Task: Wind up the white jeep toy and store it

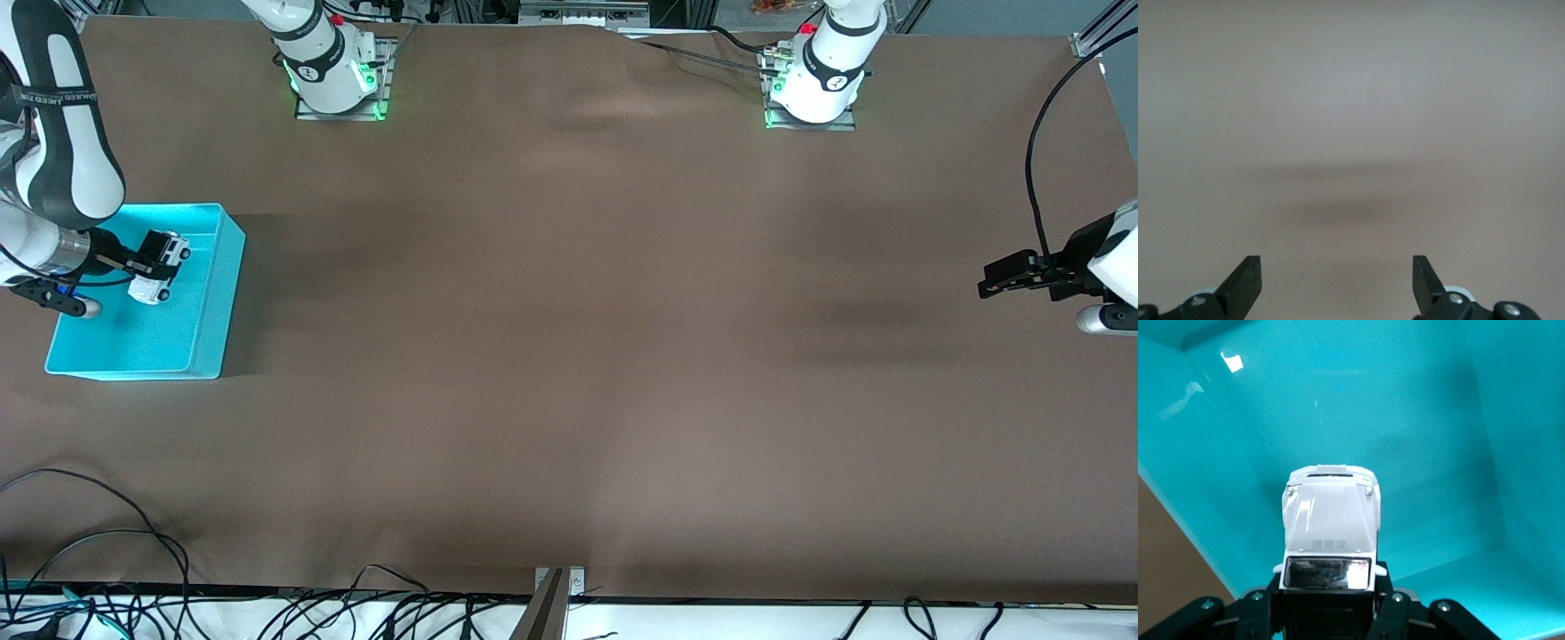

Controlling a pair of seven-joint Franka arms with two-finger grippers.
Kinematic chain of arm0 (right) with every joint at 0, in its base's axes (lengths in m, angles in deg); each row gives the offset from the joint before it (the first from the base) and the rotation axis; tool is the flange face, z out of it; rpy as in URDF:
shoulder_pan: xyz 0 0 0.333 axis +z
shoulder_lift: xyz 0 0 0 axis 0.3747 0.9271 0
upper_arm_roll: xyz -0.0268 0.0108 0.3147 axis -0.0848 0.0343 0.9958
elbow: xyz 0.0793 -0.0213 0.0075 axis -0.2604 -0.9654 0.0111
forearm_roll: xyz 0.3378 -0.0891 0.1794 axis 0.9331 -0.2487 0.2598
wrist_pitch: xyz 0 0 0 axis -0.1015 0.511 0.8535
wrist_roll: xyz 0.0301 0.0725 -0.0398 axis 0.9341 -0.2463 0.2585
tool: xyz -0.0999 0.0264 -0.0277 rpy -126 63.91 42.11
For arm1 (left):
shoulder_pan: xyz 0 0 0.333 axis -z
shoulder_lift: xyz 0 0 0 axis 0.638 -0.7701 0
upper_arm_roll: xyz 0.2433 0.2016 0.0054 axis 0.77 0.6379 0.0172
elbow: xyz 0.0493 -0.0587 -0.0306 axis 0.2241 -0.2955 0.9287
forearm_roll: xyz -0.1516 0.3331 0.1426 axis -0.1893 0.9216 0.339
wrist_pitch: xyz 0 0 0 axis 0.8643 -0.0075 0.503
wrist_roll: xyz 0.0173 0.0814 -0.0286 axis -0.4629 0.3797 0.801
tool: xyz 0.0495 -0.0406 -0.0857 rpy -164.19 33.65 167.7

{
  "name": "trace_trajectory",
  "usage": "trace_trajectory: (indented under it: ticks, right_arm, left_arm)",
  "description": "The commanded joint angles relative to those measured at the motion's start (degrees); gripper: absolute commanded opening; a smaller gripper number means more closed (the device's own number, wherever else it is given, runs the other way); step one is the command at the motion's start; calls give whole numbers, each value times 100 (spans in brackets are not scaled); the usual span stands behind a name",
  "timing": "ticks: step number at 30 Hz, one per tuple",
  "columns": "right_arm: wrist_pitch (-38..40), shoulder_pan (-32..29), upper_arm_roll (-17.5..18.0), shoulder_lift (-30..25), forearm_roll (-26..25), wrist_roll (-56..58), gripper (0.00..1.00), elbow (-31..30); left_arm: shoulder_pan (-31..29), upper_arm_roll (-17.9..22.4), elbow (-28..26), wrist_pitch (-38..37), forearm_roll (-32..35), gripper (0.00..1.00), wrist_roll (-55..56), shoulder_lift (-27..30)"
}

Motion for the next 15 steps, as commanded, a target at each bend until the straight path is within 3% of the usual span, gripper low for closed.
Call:
trace_trajectory:
  ticks: [1, 15]
  right_arm:
    - [-190, -168, 47, 62, -227, 191, 0, -32]
    - [-409, -950, 56, 264, -307, 894, 0, -49]
  left_arm:
    - [-54, -12, -63, -61, -166, 100, -87, 74]
    - [-54, -12, -63, -61, -158, 100, -87, 65]
